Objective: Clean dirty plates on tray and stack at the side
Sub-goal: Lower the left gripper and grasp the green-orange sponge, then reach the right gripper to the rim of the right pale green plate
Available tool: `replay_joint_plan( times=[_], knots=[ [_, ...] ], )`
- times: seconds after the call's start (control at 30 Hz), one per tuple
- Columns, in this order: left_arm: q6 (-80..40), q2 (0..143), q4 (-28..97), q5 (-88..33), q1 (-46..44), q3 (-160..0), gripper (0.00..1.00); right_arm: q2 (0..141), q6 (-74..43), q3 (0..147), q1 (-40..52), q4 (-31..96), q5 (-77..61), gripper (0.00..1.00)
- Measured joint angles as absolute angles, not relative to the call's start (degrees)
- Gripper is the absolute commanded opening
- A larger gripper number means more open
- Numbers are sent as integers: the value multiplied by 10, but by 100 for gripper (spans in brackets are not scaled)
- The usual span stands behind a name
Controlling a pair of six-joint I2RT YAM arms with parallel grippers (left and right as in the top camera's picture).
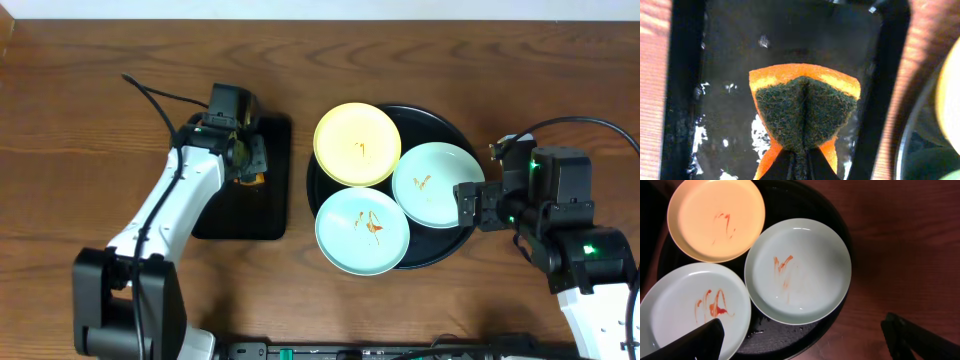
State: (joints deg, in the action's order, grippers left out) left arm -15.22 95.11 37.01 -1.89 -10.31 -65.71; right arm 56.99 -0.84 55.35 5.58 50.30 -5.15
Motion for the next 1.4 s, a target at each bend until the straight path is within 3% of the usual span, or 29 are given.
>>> replay_joint_plan(
  times=[0.53, 0.83, 1.13, 1.27, 1.4],
  knots=[
    [-170, 1029, 393, -15, -103, -641, 7, 573, -8, 554, 56, 519, -52, 99],
    [-170, 906, 405, -15, -103, -641, 7, 656, -59, 554, 39, 505, -2, 98],
    [-170, 840, 422, -15, -103, -643, 7, 787, -90, 554, -41, 462, -7, 58],
    [-173, 841, 427, -15, -103, -643, 7, 853, -84, 554, -69, 432, -40, 46],
    [-176, 841, 427, -15, -103, -643, 7, 906, -78, 554, -73, 409, -80, 44]
  ],
)
